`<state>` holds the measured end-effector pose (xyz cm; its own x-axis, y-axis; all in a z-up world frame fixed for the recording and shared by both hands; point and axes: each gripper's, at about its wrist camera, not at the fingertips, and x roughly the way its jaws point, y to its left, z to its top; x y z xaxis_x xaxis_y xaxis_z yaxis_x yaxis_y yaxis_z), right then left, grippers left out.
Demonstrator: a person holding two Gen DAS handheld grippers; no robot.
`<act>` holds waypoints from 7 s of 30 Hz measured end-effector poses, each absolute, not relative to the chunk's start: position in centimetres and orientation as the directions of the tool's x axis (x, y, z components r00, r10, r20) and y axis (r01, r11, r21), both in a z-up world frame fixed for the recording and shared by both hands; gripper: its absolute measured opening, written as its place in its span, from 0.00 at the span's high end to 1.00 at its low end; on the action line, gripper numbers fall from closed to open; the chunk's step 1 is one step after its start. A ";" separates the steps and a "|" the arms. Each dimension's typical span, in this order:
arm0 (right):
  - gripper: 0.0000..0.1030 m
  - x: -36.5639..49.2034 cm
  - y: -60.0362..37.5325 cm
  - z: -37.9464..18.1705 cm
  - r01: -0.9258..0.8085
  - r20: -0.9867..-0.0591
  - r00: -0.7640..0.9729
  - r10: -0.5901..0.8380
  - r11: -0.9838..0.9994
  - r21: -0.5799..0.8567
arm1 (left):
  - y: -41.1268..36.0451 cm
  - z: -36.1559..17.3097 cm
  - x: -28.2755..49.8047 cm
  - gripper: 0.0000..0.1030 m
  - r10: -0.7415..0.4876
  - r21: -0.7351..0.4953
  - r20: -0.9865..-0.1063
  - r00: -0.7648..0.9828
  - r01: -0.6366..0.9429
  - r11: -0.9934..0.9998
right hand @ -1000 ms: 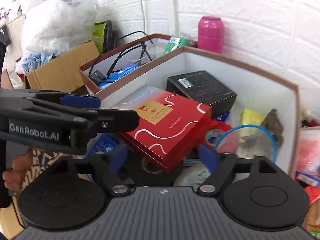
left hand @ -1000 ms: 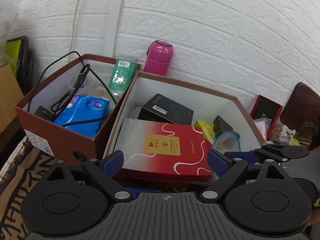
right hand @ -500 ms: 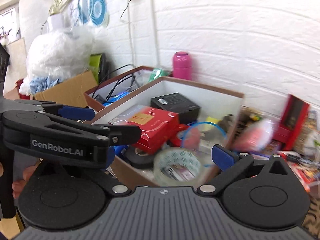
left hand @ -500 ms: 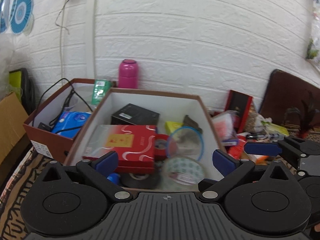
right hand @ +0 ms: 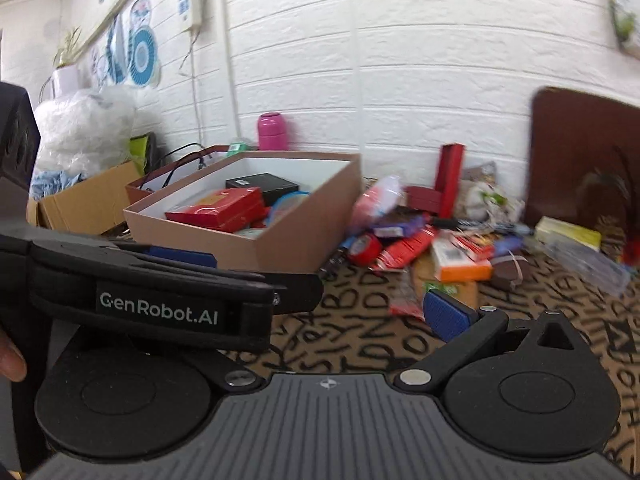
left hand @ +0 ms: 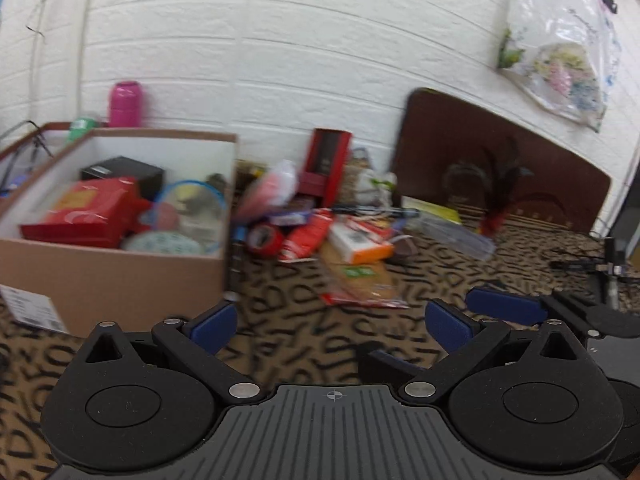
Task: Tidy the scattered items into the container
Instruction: 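Withdraw the left tool from the cardboard box back over the table, then grasp the wrapped flatbread snack pack with the left tool, then carry the snack pack into the cardboard box and open the left tool, then withdraw the left tool from the cardboard box back over the table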
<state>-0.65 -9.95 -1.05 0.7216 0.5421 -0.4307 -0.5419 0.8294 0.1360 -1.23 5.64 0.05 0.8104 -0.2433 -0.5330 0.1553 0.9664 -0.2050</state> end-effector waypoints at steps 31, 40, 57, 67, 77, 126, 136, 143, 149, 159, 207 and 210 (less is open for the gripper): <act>0.28 12.3 -13.7 -11.5 -0.406 -0.607 0.700 0.376 0.909 0.094 | 0.9 -8.4 14.5 0.41 -0.270 -0.238 -0.669 0.693 0.144 0.960; 0.57 13.7 -11.4 -11.6 -0.530 -0.580 0.681 0.447 0.847 0.031 | 1.0 -9.1 15.6 0.84 -0.289 -0.251 -0.668 0.686 0.159 0.955; 0.70 2.2 -14.3 -7.4 -0.597 -0.633 0.549 0.547 0.786 0.161 | 3.3 -7.0 3.2 0.92 -0.369 -0.267 -0.698 0.614 0.255 0.929; 0.60 -4.1 -15.5 -7.5 -0.580 -0.667 0.516 0.538 0.792 0.189 | 4.0 -7.9 -2.5 0.44 -0.368 -0.291 -0.719 0.590 0.226 0.930; 0.43 -1.8 -15.4 -7.7 -0.508 -0.651 0.566 0.505 0.836 0.207 | 5.1 -8.5 1.7 0.25 -0.356 -0.323 -0.706 0.613 0.169 0.931; 0.64 -1.1 -7.0 1.6 -0.620 -0.474 0.611 0.634 0.756 0.212 | 12.0 3.6 -1.9 0.65 -0.264 -0.225 -0.508 0.820 0.170 0.960; 0.64 6.9 0.8 5.8 -0.672 -0.412 0.609 0.678 0.717 0.188 | 19.7 8.0 6.2 0.62 -0.208 -0.236 -0.457 0.865 0.108 0.966; 0.62 13.0 4.0 3.8 -0.651 -0.458 0.571 0.681 0.716 0.253 | 22.8 5.3 12.7 0.57 -0.195 -0.272 -0.505 0.840 0.060 0.960; 0.60 17.3 5.8 1.2 -0.643 -0.503 0.544 0.671 0.719 0.264 | 24.2 2.9 16.8 0.53 -0.211 -0.296 -0.549 0.809 0.047 0.954; 0.14 17.2 6.2 -0.1 -0.688 -0.481 0.569 0.667 0.706 0.166 | 25.4 2.2 16.1 0.03 -0.132 -0.254 -0.567 0.813 -0.020 0.967; 0.01 2.8 -16.3 -8.1 -0.349 -0.560 0.752 0.346 0.931 0.107 | 3.9 -5.2 4.4 0.05 -0.395 -0.335 -0.593 0.701 0.232 0.913; 0.01 3.5 -16.4 -8.8 -0.344 -0.570 0.750 0.336 0.934 0.098 | 2.9 -5.4 6.3 0.05 -0.403 -0.317 -0.592 0.698 0.258 0.913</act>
<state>3.53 -16.43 -8.85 0.7495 0.3362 -0.5703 -0.3444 0.9337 0.0979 6.31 2.93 -5.42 0.6982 -0.4028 -0.5919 0.2577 0.9127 -0.3172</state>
